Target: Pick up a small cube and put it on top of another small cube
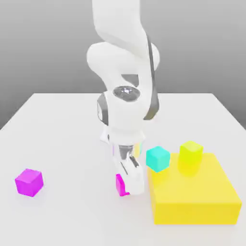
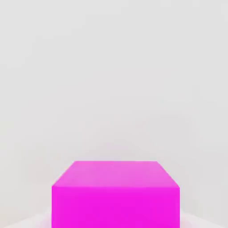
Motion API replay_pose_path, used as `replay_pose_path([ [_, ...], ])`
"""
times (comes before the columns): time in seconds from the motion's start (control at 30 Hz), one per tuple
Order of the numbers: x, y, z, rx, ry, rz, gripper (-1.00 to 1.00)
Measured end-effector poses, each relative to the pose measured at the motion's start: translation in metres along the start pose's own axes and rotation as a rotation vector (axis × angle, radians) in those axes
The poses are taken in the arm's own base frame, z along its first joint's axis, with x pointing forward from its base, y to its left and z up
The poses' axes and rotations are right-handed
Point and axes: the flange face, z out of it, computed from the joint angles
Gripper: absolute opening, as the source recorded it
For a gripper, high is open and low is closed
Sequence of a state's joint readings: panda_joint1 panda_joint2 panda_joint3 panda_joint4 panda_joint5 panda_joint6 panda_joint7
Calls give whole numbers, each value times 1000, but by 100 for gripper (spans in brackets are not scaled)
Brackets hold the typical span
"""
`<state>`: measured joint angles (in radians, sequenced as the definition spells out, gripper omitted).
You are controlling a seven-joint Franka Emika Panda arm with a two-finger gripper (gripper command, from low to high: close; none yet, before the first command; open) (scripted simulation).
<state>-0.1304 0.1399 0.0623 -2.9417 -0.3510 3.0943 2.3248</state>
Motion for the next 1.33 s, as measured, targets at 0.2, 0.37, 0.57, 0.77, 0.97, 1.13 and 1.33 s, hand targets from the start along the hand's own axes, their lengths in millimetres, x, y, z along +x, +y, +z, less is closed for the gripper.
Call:
replay_pose_path([
  [0.2,-1,0,-19,-2,3,-4,-100],
  [0.37,3,4,-33,-9,2,-6,-100],
  [0.57,-4,10,-60,-13,11,-118,-100],
  [0.77,-36,26,-110,-11,20,-406,-100],
  [0.97,-64,59,-163,-14,-1,-707,-100],
  [1.13,-71,68,-140,-16,-10,-782,-100],
  [1.33,-70,70,-113,-16,-9,-784,100],
])
